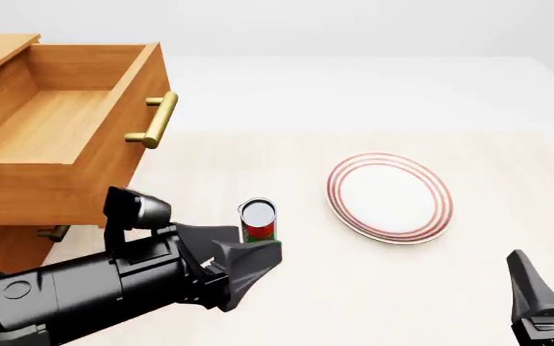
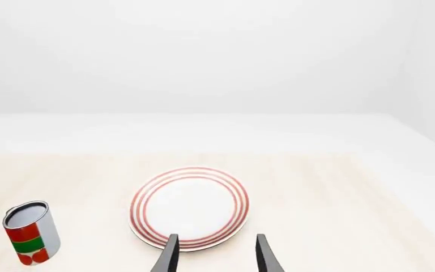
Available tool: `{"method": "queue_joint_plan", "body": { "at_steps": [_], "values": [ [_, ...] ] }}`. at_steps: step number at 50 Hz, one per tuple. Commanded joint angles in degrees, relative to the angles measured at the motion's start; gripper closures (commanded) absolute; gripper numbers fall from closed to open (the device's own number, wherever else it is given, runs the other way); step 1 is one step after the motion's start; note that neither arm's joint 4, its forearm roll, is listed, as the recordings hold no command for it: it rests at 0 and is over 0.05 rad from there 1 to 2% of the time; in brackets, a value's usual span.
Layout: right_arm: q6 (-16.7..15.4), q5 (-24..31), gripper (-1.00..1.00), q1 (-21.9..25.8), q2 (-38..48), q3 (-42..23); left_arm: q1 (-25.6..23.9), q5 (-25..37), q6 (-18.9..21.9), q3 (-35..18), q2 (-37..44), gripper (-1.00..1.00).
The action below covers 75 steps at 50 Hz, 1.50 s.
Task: Put the bowl in the top drawer of the cabinet.
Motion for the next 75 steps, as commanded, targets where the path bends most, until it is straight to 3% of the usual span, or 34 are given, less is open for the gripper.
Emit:
{"method": "queue_joint_plan", "body": {
  "at_steps": [1, 15, 44, 45, 75],
  "values": [
    [0.0, 0.0, -1.0, 0.0, 0.0, 0.0, -2.46, -2.28, -3.44, -0.4, 4.71, -1.0],
    [0.02, 0.0, -1.0, 0.0, 0.0, 0.0, -6.91, -3.97, -4.33, -2.21, 10.91, -1.0],
    [0.0, 0.0, -1.0, 0.0, 0.0, 0.0, -10.71, -7.32, -6.68, -3.27, 18.3, -1.0],
    [0.01, 0.0, -1.0, 0.0, 0.0, 0.0, -12.39, -10.13, -8.66, -4.39, 23.36, -1.0],
    [0.0, 0.0, -1.0, 0.0, 0.0, 0.0, -13.2, -12.02, -10.21, -5.91, 27.82, -1.0]
  ]
}}
